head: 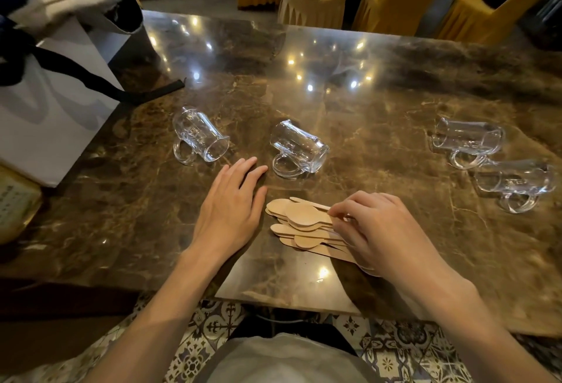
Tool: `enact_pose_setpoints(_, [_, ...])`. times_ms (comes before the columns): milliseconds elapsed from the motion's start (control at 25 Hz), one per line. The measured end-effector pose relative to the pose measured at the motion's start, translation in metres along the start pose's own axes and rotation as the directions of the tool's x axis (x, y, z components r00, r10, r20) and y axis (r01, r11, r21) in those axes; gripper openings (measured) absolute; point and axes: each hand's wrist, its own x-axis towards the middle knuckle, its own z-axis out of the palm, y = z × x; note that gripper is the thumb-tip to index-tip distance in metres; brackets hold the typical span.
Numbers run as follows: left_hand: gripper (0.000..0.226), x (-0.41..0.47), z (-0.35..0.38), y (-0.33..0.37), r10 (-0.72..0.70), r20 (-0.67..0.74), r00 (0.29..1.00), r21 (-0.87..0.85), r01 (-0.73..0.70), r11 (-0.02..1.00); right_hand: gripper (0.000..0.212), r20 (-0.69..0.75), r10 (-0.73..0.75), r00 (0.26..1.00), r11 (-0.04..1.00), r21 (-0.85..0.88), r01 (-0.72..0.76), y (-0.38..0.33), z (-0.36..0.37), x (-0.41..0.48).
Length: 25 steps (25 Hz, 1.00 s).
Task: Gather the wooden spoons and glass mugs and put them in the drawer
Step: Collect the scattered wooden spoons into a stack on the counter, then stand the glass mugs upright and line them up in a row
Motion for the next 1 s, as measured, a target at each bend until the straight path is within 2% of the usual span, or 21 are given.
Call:
enact_pose_setpoints(360, [0.041, 0.000, 0.004, -0.003, 0.015, -0.017, 1.000, 0.005, -0.015, 1.000, 0.029, 0.057, 0.021, 0.998, 1.000, 0.010, -0.022, -0.004, -0.010, -0.001])
enact_pose_setpoints(520, [0.041, 0.000, 0.006, -0.006, 0.023, -0.029, 0.999, 0.004, -0.023, 1.000, 0.030, 0.045, 0.026, 0.999, 1.000, 0.005, -0.026, -0.010, -0.021, 0.003])
enact_pose_setpoints(640, [0.040, 0.000, 0.007, -0.008, 0.029, -0.042, 0.999, 0.007, -0.029, 1.000, 0.029, -0.028, 0.018, 0.999, 1.000, -0.006, -0.018, -0.023, -0.029, 0.019])
enact_pose_setpoints(760, [0.040, 0.000, 0.008, -0.008, 0.036, -0.047, 0.998, 0.004, -0.036, 0.999, 0.026, -0.091, -0.013, 0.996, 0.991, -0.130, 0.001, -0.043, -0.027, 0.051])
enact_pose_setpoints(880, [0.035, -0.002, 0.004, -0.009, 0.047, -0.051, 0.998, -0.062, -0.050, 0.997, 0.018, -0.027, -0.083, 0.996, 0.945, -0.319, 0.070, -0.068, -0.011, 0.084])
enact_pose_setpoints(1000, [0.029, -0.007, -0.005, -0.014, 0.042, -0.090, 0.995, -0.167, -0.057, 0.984, 0.012, 0.039, -0.064, 0.997, 0.927, -0.367, 0.074, -0.079, 0.000, 0.106])
